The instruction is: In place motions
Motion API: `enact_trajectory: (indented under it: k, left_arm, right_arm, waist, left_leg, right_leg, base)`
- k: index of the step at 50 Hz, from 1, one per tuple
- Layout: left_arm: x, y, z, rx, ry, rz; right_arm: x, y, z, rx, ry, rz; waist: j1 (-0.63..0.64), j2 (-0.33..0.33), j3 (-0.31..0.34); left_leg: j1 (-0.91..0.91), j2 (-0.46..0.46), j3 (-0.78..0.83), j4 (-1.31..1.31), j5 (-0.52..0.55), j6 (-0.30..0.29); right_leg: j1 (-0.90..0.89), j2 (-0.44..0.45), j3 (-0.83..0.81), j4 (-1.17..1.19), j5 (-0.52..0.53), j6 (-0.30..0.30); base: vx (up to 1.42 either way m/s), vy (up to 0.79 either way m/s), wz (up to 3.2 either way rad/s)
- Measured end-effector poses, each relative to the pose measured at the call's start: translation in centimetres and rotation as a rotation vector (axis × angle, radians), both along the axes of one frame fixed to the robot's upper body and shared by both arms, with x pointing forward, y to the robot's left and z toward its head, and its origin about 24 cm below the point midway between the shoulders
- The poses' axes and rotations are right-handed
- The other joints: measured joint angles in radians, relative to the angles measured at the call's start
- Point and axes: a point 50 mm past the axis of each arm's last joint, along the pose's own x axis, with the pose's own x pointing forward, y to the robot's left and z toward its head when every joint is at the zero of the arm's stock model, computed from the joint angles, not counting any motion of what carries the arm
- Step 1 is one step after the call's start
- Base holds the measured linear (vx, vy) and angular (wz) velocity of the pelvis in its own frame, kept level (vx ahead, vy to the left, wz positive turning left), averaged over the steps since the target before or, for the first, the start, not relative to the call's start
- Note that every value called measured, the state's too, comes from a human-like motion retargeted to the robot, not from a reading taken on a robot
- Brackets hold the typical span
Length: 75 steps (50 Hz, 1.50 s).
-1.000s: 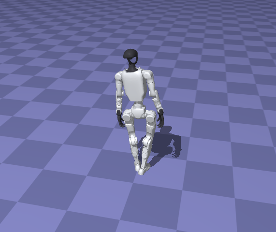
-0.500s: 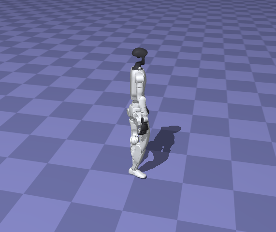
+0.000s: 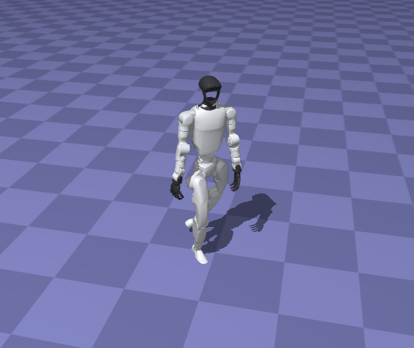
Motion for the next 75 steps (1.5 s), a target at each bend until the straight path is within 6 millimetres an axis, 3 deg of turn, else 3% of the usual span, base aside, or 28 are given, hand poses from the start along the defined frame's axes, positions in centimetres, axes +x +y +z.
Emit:
enact_trajectory:
  k: [2,3,5,7,12,15,16,17,18,20,22,25,28,32,37,41,45,48,51,55,58,60,65,70,75]
  left_arm:
    - [1.1,-0.5,0.1,-0.028,-0.049,0.034]
    - [1.4,-0.7,0.1,-0.039,-0.065,0.049]
    - [2.1,-1.2,0.2,-0.061,-0.105,0.086]
    - [2.6,-1.2,0.3,-0.064,-0.125,0.102]
    - [1.7,-0.1,0.2,-0.029,-0.099,0.119]
    - [0.0,0.6,0.1,0.001,-0.046,0.122]
    - [-0.7,0.7,0.0,0.008,-0.024,0.123]
    - [-1.6,0.8,-0.1,0.012,0.001,0.127]
    - [-2.5,0.9,-0.2,0.012,0.029,0.134]
    - [-4.0,1.0,-0.3,0.010,0.082,0.159]
    - [-4.5,1.2,-0.2,0.020,0.114,0.164]
    - [-5.5,1.3,-0.2,0.024,0.144,0.157]
    - [-5.5,1.4,-0.2,0.021,0.134,0.135]
    - [-4.3,2.0,-0.1,0.041,0.098,0.049]
    - [-0.8,1.9,0.2,0.060,0.022,-0.058]
    - [2.6,0.4,0.5,0.016,-0.083,-0.107]
    - [4.3,-1.2,0.7,-0.045,-0.153,-0.144]
    - [4.4,-0.9,0.8,-0.036,-0.173,-0.180]
    - [3.6,0.4,0.8,0.016,-0.155,-0.194]
    - [1.3,2.2,0.6,0.083,-0.075,-0.111]
    - [-0.3,2.8,0.4,0.099,-0.026,0.000]
    - [-1.4,2.8,0.3,0.097,0.006,0.076]
    - [-5.0,1.5,-0.1,0.074,0.128,0.239]
    - [-6.7,0.0,-0.2,0.064,0.197,0.306]
    - [-8.0,-1.1,-0.4,0.041,0.213,0.278]
  right_arm:
    - [0.0,-0.7,0.2,-0.031,0.003,-0.027]
    - [-0.1,-0.9,0.2,-0.041,0.003,-0.032]
    - [0.0,-1.6,0.3,-0.063,-0.004,-0.037]
    - [0.7,-1.9,0.5,-0.071,-0.018,-0.021]
    - [2.4,-0.9,0.5,-0.056,-0.058,0.063]
    - [3.1,0.7,0.2,-0.005,-0.090,0.094]
    - [3.0,1.1,0.1,0.018,-0.095,0.100]
    - [2.9,1.6,0.0,0.041,-0.095,0.107]
    - [2.5,2.1,-0.1,0.062,-0.087,0.120]
    - [1.9,3.4,-0.3,0.094,-0.068,0.151]
    - [1.4,4.1,-0.5,0.100,-0.065,0.145]
    - [-0.4,3.9,-0.7,0.111,-0.016,0.144]
    - [-1.8,3.5,-0.7,0.111,0.043,0.177]
    - [-2.6,2.6,-0.6,0.086,0.059,0.137]
    - [-2.7,1.7,-0.4,0.088,0.072,0.029]
    - [-2.9,0.1,-0.2,0.058,0.088,0.089]
    - [-3.7,-1.3,0.1,0.019,0.131,0.186]
    - [-4.4,-1.9,0.3,-0.005,0.173,0.212]
    - [-4.9,-2.1,0.3,-0.021,0.179,0.198]
    - [-5.2,-1.9,0.1,-0.045,0.143,0.153]
    - [-4.6,-1.6,0.0,-0.044,0.107,0.124]
    - [-4.1,-1.6,0.0,-0.039,0.081,0.105]
    - [-3.3,-1.1,-0.2,-0.018,0.011,0.020]
    - [-3.0,-0.4,-0.3,0.053,-0.062,-0.150]
    - [-4.3,-1.2,-0.2,0.040,-0.082,-0.213]
  waist:
    - [0.041,0.009,0.018]
    - [0.067,0.020,0.024]
    - [0.131,0.026,0.033]
    - [0.158,0.024,0.045]
    - [0.212,0.037,0.080]
    - [0.237,0.100,0.124]
    - [0.201,0.111,0.128]
    - [0.155,0.124,0.127]
    - [0.088,0.141,0.115]
    - [0.127,0.132,0.115]
    - [0.066,0.128,0.134]
    - [0.115,0.118,0.144]
    - [0.119,0.130,0.128]
    - [0.246,0.109,0.136]
    - [0.298,0.098,0.169]
    - [0.370,0.080,0.200]
    - [0.446,0.054,0.222]
    - [0.462,0.038,0.218]
    - [0.456,0.023,0.197]
    - [0.436,0.019,0.147]
    - [0.437,0.038,0.134]
    - [0.459,0.052,0.136]
    - [0.495,0.063,0.115]
    - [0.501,0.088,0.113]
    - [0.457,0.164,0.114]
  left_leg:
    - [-0.115,0.064,-0.235,0.190,-0.013,0.055]
    - [-0.179,0.048,-0.366,0.230,-0.022,0.027]
    - [-0.306,-0.128,-0.684,0.256,-0.068,-0.044]
    - [-0.355,-0.233,-0.799,0.239,-0.116,-0.075]
    - [-0.367,-0.293,-0.758,-0.065,-0.246,-0.042]
    - [-0.354,-0.312,-0.766,-0.356,-0.195,-0.079]
    - [-0.355,-0.330,-0.800,-0.377,-0.200,-0.043]
    - [-0.350,-0.318,-0.780,-0.386,-0.214,-0.029]
    - [-0.331,-0.247,-0.650,-0.371,-0.243,-0.058]
    - [-0.372,-0.280,-0.699,-0.377,-0.212,-0.047]
    - [-0.350,-0.253,-0.705,-0.363,-0.231,-0.079]
    - [-0.315,-0.272,-0.680,-0.389,-0.225,-0.071]
    - [-0.319,-0.270,-0.682,-0.392,-0.226,-0.077]
    - [-0.318,-0.275,-0.638,-0.383,-0.226,-0.077]
    - [-0.373,-0.322,-0.773,-0.382,-0.144,-0.049]
    - [-0.407,-0.368,-0.855,-0.384,-0.142,-0.022]
    - [-0.374,-0.326,-0.640,-0.401,-0.206,-0.006]
    - [-0.331,-0.287,-0.417,-0.400,-0.254,-0.018]
    - [-0.271,-0.259,-0.169,-0.405,-0.286,-0.021]
    - [-0.232,-0.244,0.015,-0.424,-0.281,-0.046]
    - [-0.211,-0.237,0.080,-0.474,-0.163,-0.092]
    - [-0.221,-0.241,0.035,-0.514,-0.084,-0.132]
    - [-0.256,-0.280,-0.094,-0.537,-0.102,-0.090]
    - [-0.283,-0.294,-0.265,-0.507,-0.131,-0.057]
    - [-0.289,-0.265,-0.475,-0.465,-0.161,-0.055]
  right_leg:
    - [-0.004,0.054,0.077,-0.022,0.017,-0.020]
    - [-0.006,0.086,0.113,-0.041,0.032,-0.031]
    - [-0.009,0.140,0.220,-0.085,0.074,-0.054]
    - [-0.010,0.158,0.280,-0.109,0.103,-0.069]
    - [0.003,0.215,0.405,-0.167,0.178,-0.095]
    - [0.030,0.335,0.469,-0.197,0.214,-0.114]
    - [0.033,0.346,0.464,-0.200,0.214,-0.115]
    - [0.030,0.352,0.450,-0.200,0.212,-0.114]
    - [0.013,0.349,0.416,-0.195,0.207,-0.111]
    - [0.003,0.379,0.511,-0.180,0.218,-0.109]
    - [0.016,0.366,0.467,-0.190,0.219,-0.113]
    - [0.039,0.374,0.509,-0.196,0.234,-0.113]
    - [0.023,0.371,0.487,-0.197,0.238,-0.116]
    - [0.036,0.381,0.525,-0.192,0.234,-0.131]
    - [0.061,0.313,0.364,-0.177,0.178,-0.116]
    - [0.082,0.240,0.185,-0.167,0.127,-0.096]
    - [0.118,0.155,-0.019,-0.158,0.080,-0.053]
    - [0.146,0.097,-0.205,-0.160,0.050,-0.018]
    - [0.179,0.056,-0.379,-0.170,0.028,0.019]
    - [0.220,0.050,-0.574,-0.196,0.012,0.070]
    - [0.253,0.078,-0.666,-0.202,0.012,0.105]
    - [0.281,0.097,-0.704,-0.199,0.016,0.125]
    - [0.324,0.082,-0.736,-0.166,0.059,0.147]
    - [0.388,0.065,-0.790,-0.131,0.154,0.152]
    - [0.455,0.013,-0.711,0.039,0.318,0.098]
  base:
    - [0.06,-0.16,-2.25]
    - [0.00,-0.02,-2.62]
    - [-0.02,0.06,-2.97]
    - [-0.02,0.02,-2.49]
    - [0.02,0.02,-2.41]
    - [0.00,-0.02,-2.03]
    - [0.09,-0.06,-0.38]
    - [0.14,-0.06,0.80]
    - [0.11,-0.05,0.09]
    - [0.01,-0.04,-1.44]
    - [-0.07,0.00,-0.23]
    - [0.07,0.00,-0.60]
    - [0.08,0.00,-0.06]
    - [0.04,0.03,-0.35]
    - [-0.01,0.04,1.85]
    - [0.00,0.09,2.87]
    - [0.05,0.16,3.33]
    - [0.08,0.20,3.77]
    - [0.12,0.13,3.75]
    - [0.20,0.24,3.26]
    - [0.16,0.27,2.40]
    - [0.17,0.23,1.64]
    - [0.26,0.34,1.26]
    - [0.22,0.28,1.62]
    - [0.30,0.26,1.90]
